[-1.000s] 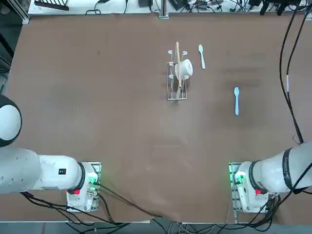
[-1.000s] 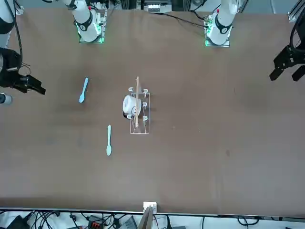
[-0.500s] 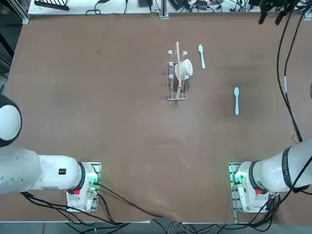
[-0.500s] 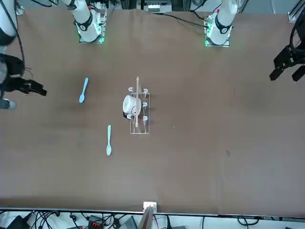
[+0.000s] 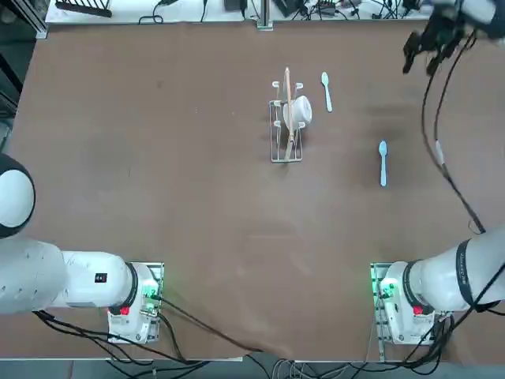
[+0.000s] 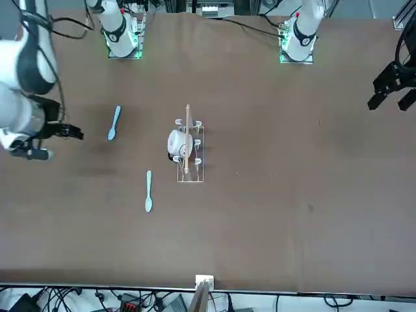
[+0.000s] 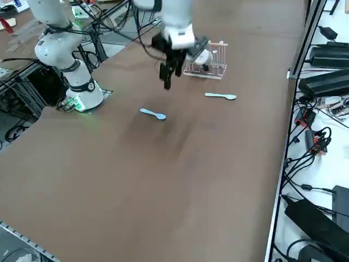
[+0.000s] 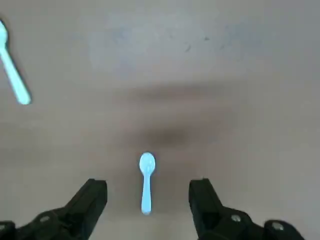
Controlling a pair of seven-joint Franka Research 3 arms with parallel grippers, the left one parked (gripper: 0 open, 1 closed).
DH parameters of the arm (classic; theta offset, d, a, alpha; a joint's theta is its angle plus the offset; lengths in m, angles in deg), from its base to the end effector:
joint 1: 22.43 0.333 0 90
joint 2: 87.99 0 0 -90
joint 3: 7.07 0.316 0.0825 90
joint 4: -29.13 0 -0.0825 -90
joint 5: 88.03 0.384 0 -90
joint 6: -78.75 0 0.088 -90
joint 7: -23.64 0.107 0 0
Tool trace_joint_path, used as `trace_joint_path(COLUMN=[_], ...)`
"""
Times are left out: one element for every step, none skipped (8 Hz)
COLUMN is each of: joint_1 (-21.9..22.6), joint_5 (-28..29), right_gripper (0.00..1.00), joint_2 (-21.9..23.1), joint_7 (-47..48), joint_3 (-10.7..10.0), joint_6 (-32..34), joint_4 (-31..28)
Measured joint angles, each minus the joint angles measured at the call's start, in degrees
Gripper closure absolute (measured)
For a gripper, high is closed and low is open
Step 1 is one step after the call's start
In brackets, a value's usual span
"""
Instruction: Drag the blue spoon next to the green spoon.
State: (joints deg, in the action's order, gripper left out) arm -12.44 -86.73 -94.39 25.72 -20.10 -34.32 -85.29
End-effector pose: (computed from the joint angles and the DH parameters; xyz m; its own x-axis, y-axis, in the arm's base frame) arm 0.5613 -0.0260 0.3956 0.9863 -0.0996 -0.1316 -0.0991 -0.9950 0.0104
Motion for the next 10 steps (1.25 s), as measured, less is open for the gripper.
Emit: trace_joint_path(joint_1=[0.09, 0.18, 0.26, 0.34, 0.64, 1.47, 2.64, 3.78, 4.57, 4.81], joint_5=[0.00, 0.00, 0.00, 0.00, 0.00, 0.00, 0.00, 0.00, 0.00, 0.00], right_gripper=[0.00, 0.00, 0.00, 0.00, 0.00, 0.00, 0.00, 0.00, 0.00, 0.00], joint_2=[2.79, 5.33, 7.36, 8.56, 8.98, 8.84, 8.27, 7.20, 5.59, 3.68], joint_7=[0.34, 0.61, 0.83, 1.03, 1.32, 2.09, 3.39, 4.62, 5.13, 5.28], joint_3=[0.13, 0.24, 0.27, 0.28, 0.29, 0.35, 0.49, 0.57, 0.63, 0.63], joint_6=[-7.63, -13.21, -17.91, -23.14, -29.40, -35.62, -39.82, -42.17, -44.06, -45.81], joint_4=[-9.03, -16.54, -22.31, -27.27, -31.86, -35.99, -38.80, -39.86, -40.05, -40.07])
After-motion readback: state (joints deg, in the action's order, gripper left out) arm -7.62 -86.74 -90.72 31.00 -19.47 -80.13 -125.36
